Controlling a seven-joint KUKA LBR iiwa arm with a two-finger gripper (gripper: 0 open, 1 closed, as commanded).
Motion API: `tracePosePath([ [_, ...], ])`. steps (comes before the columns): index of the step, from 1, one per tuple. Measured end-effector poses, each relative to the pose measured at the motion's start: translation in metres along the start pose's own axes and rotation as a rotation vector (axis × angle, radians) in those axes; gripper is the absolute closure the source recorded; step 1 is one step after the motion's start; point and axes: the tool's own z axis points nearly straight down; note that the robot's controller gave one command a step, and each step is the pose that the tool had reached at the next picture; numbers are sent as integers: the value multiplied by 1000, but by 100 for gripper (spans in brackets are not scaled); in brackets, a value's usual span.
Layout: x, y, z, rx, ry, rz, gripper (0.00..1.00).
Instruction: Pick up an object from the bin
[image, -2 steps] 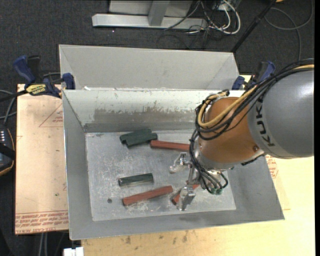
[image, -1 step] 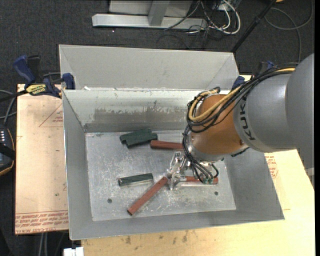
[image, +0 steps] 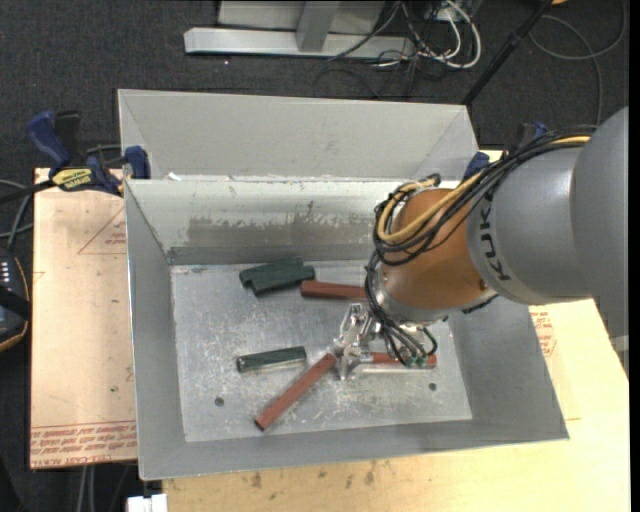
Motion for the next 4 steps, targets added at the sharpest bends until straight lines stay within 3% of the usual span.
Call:
tracePosePath([
  [1,-27,13,-167,2,15,-59,100],
  [2,-26,13,-164,2,22,-58,0],
  [3,-26,13,-164,2,22,-58,0],
  [4,-40,12,-113,2,16,-79,0],
])
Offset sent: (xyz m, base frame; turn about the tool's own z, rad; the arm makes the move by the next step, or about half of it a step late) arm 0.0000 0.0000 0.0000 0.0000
